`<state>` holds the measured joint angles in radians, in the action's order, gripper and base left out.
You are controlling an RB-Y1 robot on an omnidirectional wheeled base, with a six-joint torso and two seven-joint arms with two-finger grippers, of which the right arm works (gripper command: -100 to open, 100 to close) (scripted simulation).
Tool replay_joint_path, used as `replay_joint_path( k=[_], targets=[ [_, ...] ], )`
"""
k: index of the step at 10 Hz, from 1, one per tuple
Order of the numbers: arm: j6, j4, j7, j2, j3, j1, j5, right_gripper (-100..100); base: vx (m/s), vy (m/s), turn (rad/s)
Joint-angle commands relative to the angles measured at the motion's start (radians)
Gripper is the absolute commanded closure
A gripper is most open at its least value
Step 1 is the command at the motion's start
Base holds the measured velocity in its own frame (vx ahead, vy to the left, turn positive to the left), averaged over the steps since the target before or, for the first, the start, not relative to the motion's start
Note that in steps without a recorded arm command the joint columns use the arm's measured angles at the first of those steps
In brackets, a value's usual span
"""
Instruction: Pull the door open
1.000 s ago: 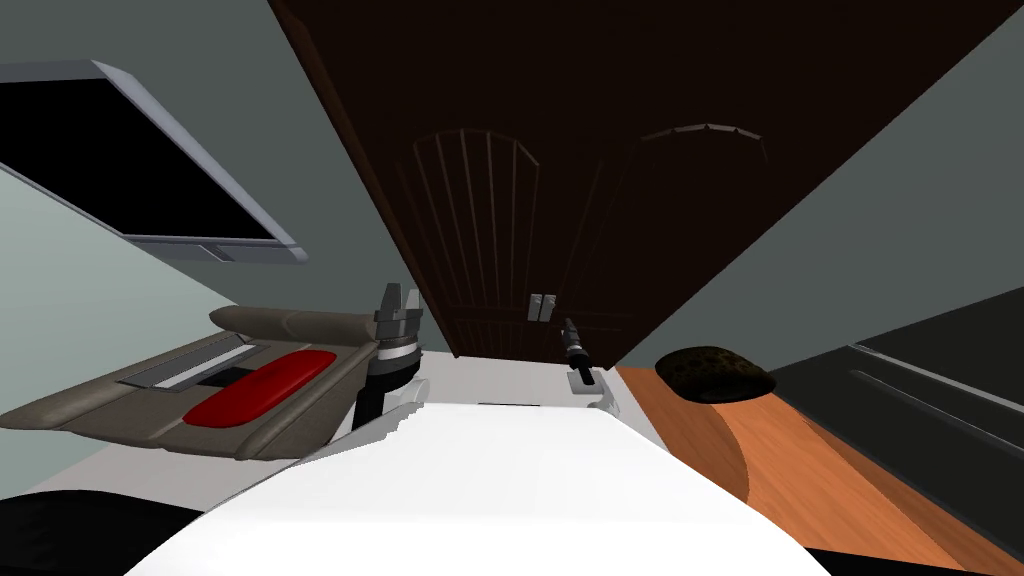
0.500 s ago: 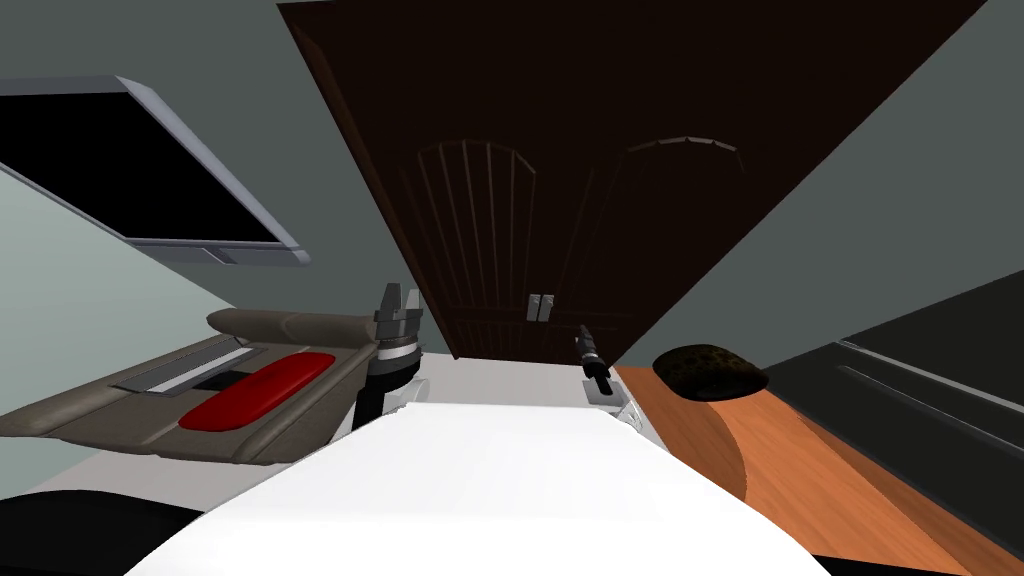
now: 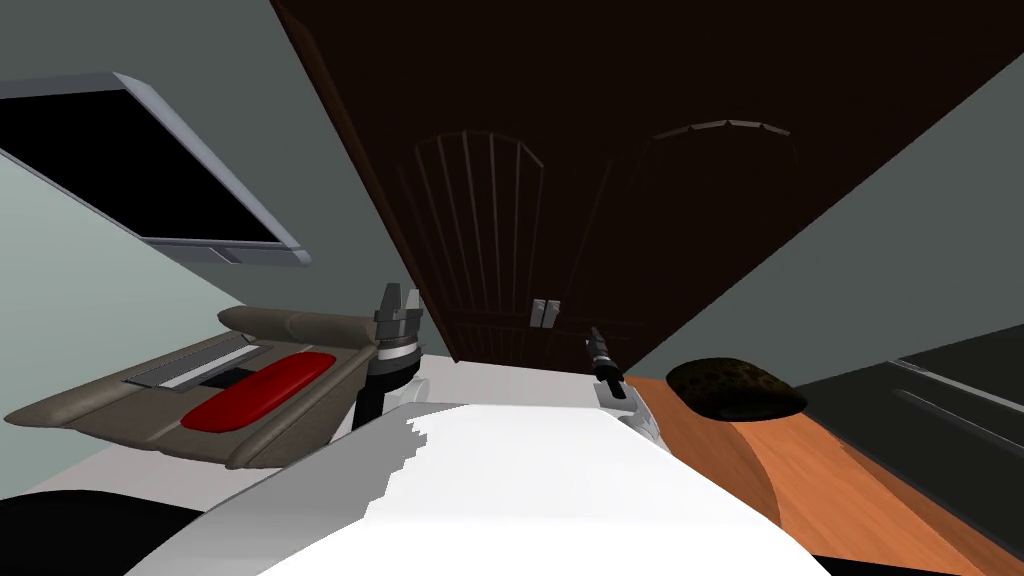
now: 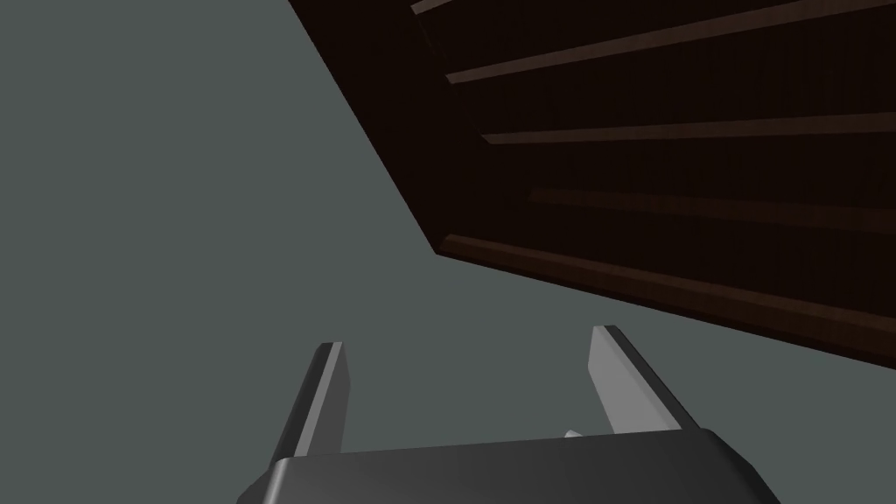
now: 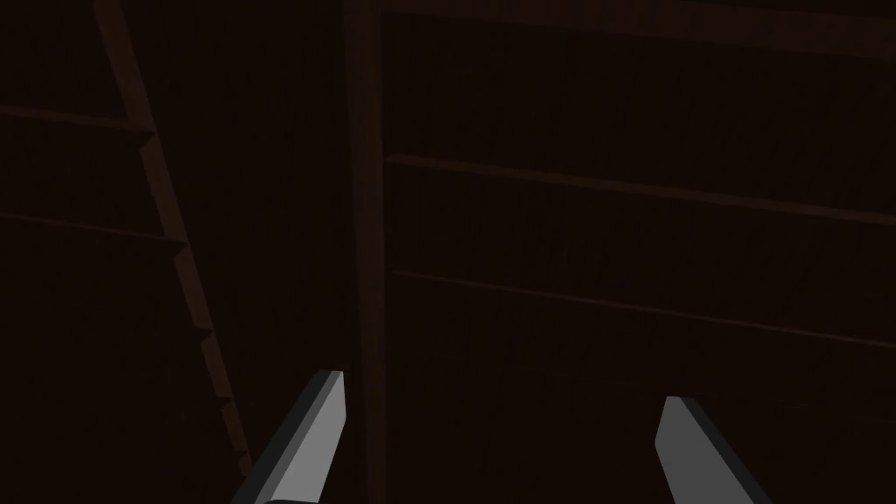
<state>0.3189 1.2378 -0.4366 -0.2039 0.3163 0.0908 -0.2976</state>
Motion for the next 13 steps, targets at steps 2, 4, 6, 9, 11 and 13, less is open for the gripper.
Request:
replay_joint_path(
  k=[2,4,6,9,11,13],
  targets=[
    [0.01,-0.002,-0.009,-0.001,-0.011,-0.017,0.005,-100,0.19,0.002,0.121],
    [0.018,0.0,-0.013,0.01,-0.031,-0.036,0.004,-100,0.179,0.034,0.143],
    [0.026,0.006,-0.014,0.026,-0.058,-0.058,0.002,-100,0.199,0.099,0.171],
    [0.025,0.01,-0.017,0.019,-0.05,-0.041,0.004,100,0.016,0.008,0.002],
    [0.025,0.01,-0.017,0.019,-0.05,-0.041,0.004,100,-0.023,-0.009,0.014],
    [0.025,0.01,-0.017,0.019,-0.05,-0.041,0.004,100,-0.005,0.001,-0.002]
  ],
)
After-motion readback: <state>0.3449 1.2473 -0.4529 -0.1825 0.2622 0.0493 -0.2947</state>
